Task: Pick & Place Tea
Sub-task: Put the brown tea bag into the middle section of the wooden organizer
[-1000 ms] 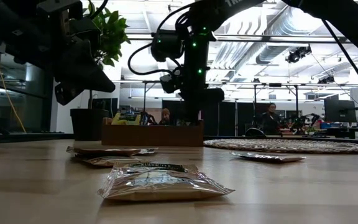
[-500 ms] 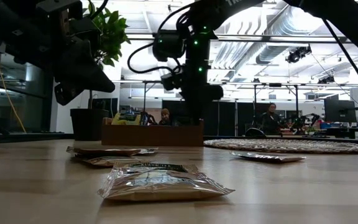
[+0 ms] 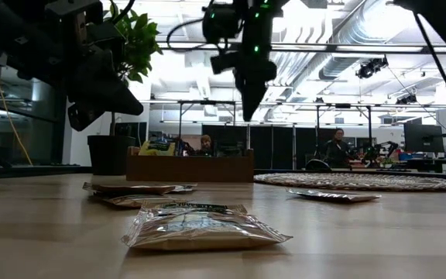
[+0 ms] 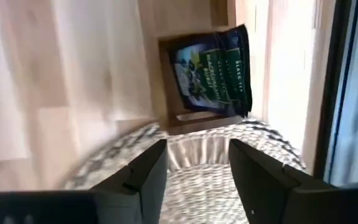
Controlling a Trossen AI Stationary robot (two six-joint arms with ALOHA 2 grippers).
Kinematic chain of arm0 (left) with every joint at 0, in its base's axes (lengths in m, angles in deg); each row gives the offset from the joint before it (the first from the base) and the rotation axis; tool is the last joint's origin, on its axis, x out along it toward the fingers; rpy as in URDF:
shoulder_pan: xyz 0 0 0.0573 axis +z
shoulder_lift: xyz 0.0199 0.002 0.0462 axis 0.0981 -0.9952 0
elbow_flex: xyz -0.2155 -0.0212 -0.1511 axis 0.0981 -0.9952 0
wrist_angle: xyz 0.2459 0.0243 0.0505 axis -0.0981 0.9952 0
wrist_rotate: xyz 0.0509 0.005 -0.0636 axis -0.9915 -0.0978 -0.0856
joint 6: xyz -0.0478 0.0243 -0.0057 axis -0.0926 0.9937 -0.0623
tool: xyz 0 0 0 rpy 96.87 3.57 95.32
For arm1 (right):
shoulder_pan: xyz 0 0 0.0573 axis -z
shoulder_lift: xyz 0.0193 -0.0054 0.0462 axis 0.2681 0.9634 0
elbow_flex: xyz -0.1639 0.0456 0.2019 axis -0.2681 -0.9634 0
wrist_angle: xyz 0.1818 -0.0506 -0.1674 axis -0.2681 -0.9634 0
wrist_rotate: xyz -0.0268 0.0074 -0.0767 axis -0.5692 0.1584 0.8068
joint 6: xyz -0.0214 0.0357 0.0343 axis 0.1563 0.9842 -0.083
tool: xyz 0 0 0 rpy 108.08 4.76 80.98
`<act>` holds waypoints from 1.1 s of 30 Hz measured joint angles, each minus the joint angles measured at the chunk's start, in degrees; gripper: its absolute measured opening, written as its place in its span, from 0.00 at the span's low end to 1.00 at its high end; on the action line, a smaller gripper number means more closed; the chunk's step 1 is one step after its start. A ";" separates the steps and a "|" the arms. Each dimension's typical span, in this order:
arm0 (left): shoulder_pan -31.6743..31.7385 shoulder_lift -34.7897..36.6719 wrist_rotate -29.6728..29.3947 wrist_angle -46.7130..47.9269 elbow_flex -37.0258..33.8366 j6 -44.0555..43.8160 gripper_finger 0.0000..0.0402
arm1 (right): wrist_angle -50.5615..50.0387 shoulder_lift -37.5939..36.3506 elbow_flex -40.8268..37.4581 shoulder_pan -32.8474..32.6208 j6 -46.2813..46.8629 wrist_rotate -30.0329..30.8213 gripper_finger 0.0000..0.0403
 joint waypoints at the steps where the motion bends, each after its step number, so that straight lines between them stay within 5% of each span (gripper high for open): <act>1: 0.45 -0.15 0.33 -0.06 0.00 0.25 0.00 | -0.12 -0.79 0.00 0.13 1.02 -0.93 0.40; 8: 7.19 -1.59 8.30 -2.67 -0.03 3.23 0.00 | -4.53 -4.01 -0.32 0.30 6.30 -3.20 0.18; 12: 11.45 -3.78 13.22 -2.72 2.36 6.57 0.00 | -6.25 -7.07 -6.78 -0.02 8.38 -4.20 0.02; 23: 17.48 -17.64 27.11 -3.11 14.75 12.25 0.00 | 17.17 -29.34 -44.17 -6.34 28.34 -11.00 0.00; 33: 17.34 -29.84 34.54 -2.89 26.83 12.37 0.00 | 45.12 -41.94 -65.50 -22.70 47.86 -5.87 0.00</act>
